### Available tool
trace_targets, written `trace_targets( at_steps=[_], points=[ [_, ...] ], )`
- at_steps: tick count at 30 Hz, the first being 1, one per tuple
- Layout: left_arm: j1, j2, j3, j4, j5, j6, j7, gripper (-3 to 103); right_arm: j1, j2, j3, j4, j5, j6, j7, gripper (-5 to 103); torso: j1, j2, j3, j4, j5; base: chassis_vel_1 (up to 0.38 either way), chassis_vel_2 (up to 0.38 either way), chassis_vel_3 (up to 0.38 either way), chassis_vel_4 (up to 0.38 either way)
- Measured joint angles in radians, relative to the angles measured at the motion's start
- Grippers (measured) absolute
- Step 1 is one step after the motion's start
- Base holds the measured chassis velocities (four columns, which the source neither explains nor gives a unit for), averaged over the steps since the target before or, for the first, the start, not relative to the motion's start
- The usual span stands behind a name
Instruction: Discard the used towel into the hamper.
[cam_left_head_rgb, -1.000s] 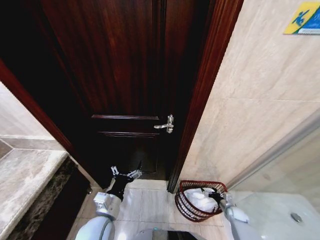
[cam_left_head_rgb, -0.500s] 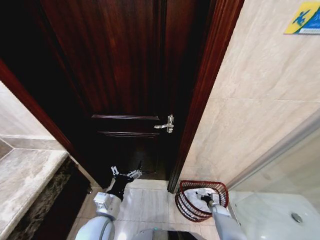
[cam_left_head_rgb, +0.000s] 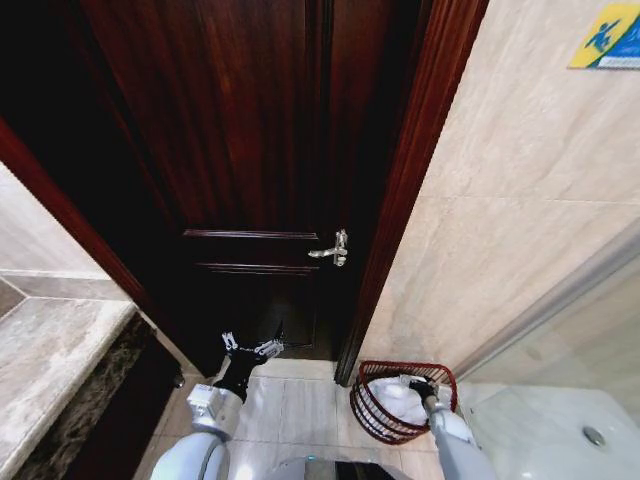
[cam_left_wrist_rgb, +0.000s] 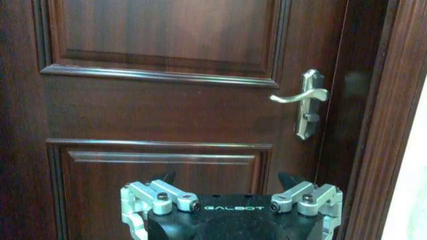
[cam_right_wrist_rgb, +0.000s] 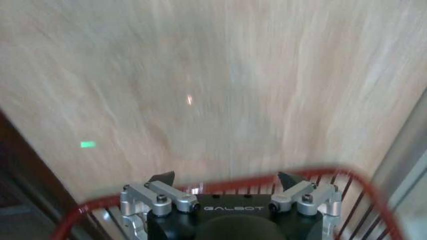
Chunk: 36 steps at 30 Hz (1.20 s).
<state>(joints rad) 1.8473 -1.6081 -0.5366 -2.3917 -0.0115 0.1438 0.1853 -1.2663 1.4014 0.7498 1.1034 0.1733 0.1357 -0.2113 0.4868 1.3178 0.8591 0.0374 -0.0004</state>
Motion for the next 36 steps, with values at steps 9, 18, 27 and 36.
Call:
trace_targets(
  at_steps=[9, 18, 27, 36],
  points=[
    [0.000, 0.000, 0.000, 0.000, 0.000, 0.000, 0.000, 100, -0.259, 0.064, 0.005, 0.468, 0.028, 0.081, 0.057, 100, 0.000, 0.000, 0.000, 0.0000, 0.0005, 0.000, 0.000, 0.000, 0.000],
    [0.000, 0.000, 0.000, 0.000, 0.000, 0.000, 0.000, 100, -0.439, 0.130, -0.017, 0.841, 0.055, 0.156, 0.083, 100, 0.000, 0.000, 0.000, 0.0001, 0.0005, 0.000, 0.000, 0.000, 0.000],
    [0.000, 0.000, 0.000, 0.000, 0.000, 0.000, 0.000, 100, -0.498, 0.113, 0.012, 1.055, 0.073, 0.202, 0.042, 100, 0.000, 0.000, 0.000, 0.0001, 0.0002, 0.000, 0.000, 0.000, 0.000],
    [0.000, 0.000, 0.000, 0.000, 0.000, 0.000, 0.000, 100, -0.473, 0.114, 0.024, 1.174, 0.077, 0.205, 0.051, 100, 0.000, 0.000, 0.000, 0.0001, 0.0003, 0.000, 0.000, 0.000, 0.000]
  ],
)
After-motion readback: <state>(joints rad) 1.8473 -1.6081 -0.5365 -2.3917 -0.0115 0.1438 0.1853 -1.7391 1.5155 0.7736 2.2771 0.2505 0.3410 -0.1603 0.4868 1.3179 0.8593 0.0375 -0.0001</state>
